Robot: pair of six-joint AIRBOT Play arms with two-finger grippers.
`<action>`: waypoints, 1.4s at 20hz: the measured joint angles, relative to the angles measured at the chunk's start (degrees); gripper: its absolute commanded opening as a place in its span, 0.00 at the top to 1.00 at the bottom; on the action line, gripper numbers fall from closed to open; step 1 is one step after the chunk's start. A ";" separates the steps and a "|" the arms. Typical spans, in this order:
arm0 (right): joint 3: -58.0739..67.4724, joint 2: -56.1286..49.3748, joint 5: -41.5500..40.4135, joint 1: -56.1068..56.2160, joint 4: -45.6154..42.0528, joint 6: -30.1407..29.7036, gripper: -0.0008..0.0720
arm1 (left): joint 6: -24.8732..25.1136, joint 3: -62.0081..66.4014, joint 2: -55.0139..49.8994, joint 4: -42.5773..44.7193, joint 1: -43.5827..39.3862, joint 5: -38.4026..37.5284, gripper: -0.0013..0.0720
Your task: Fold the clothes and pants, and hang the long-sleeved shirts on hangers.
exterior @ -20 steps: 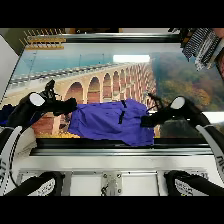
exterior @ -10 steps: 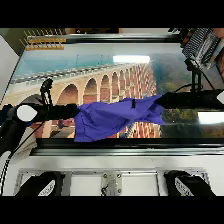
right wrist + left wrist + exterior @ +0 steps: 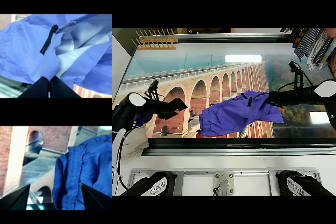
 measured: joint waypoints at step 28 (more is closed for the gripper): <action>0.00 -0.94 1.68 0.00 0.04 0.20 0.98 | 17.07 19.10 -33.62 -16.94 -10.01 -2.16 0.96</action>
